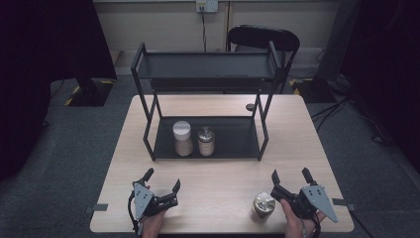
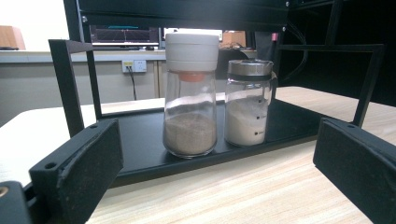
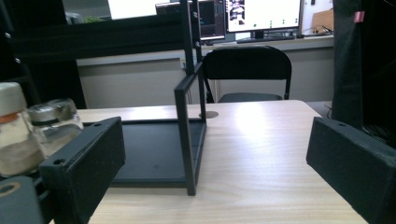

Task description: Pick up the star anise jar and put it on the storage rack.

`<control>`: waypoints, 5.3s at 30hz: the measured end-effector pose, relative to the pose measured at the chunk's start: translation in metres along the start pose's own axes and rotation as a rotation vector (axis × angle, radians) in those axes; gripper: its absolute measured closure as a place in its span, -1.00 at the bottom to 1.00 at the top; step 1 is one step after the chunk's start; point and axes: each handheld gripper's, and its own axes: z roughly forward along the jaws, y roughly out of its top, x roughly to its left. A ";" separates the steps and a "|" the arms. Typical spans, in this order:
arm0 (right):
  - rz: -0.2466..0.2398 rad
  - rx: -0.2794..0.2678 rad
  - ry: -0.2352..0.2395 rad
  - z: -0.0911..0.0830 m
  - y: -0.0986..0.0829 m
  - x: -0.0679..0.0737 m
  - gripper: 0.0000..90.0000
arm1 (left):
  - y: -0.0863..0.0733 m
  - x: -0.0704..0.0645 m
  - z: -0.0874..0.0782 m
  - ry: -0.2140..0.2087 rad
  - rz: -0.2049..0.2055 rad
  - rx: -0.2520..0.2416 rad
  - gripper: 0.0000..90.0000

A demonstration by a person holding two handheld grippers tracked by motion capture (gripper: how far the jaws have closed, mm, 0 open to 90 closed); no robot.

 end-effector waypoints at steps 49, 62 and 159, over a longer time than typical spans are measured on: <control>-0.072 0.059 0.223 -0.056 0.009 0.023 -0.91 | 0.000 0.000 0.000 0.002 0.000 0.000 -0.99; -0.067 0.098 0.207 -0.059 -0.005 0.024 -0.84 | 0.000 0.000 0.000 0.002 0.000 -0.001 -0.99; -0.130 0.254 0.212 -0.046 -0.014 0.030 -0.32 | 0.000 0.000 0.000 0.003 0.001 0.000 -0.98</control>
